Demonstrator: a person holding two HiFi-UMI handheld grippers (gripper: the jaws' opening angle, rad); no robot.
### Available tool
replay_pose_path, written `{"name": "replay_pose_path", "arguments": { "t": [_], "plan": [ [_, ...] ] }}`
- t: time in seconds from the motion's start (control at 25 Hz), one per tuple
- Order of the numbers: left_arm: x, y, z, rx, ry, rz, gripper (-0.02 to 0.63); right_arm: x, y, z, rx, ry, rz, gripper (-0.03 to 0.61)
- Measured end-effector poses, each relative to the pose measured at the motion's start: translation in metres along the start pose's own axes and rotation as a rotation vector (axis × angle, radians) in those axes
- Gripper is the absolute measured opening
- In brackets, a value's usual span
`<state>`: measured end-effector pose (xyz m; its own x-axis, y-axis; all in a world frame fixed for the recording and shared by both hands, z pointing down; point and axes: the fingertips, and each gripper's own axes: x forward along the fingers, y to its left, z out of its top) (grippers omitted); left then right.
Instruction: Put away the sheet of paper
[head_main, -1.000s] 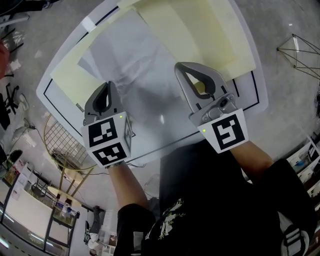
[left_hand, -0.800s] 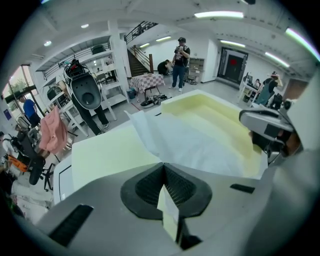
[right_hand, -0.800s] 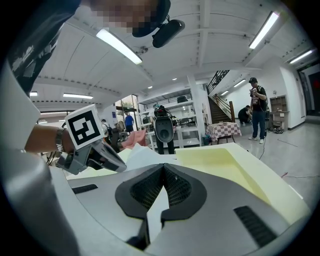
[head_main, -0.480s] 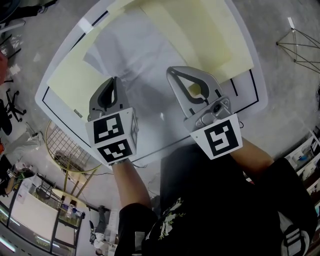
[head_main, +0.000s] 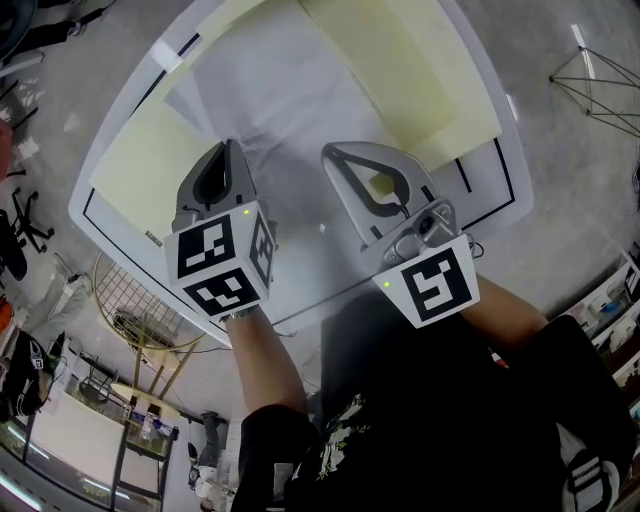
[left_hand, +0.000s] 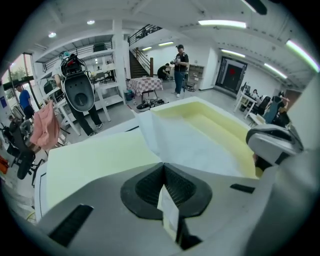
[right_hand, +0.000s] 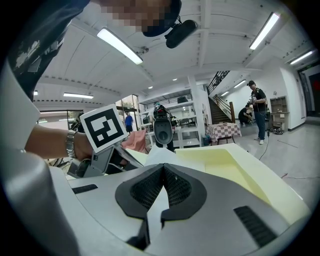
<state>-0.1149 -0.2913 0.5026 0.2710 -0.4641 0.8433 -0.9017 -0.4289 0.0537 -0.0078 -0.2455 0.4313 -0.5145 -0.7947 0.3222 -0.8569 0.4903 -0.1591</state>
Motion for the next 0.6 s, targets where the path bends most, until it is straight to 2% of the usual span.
{"name": "replay_pose_path", "arguments": {
  "t": [0.28,0.6],
  "plan": [
    [0.012,-0.017,0.006,-0.086,-0.004,-0.087,0.002,-0.002,-0.001,0.002,-0.011,-0.007,0.003,-0.008],
    [0.027,-0.04,0.011,-0.123,-0.012,-0.182,0.002,-0.001,-0.001,0.003,-0.009,-0.013,0.004,-0.008]
  ]
}}
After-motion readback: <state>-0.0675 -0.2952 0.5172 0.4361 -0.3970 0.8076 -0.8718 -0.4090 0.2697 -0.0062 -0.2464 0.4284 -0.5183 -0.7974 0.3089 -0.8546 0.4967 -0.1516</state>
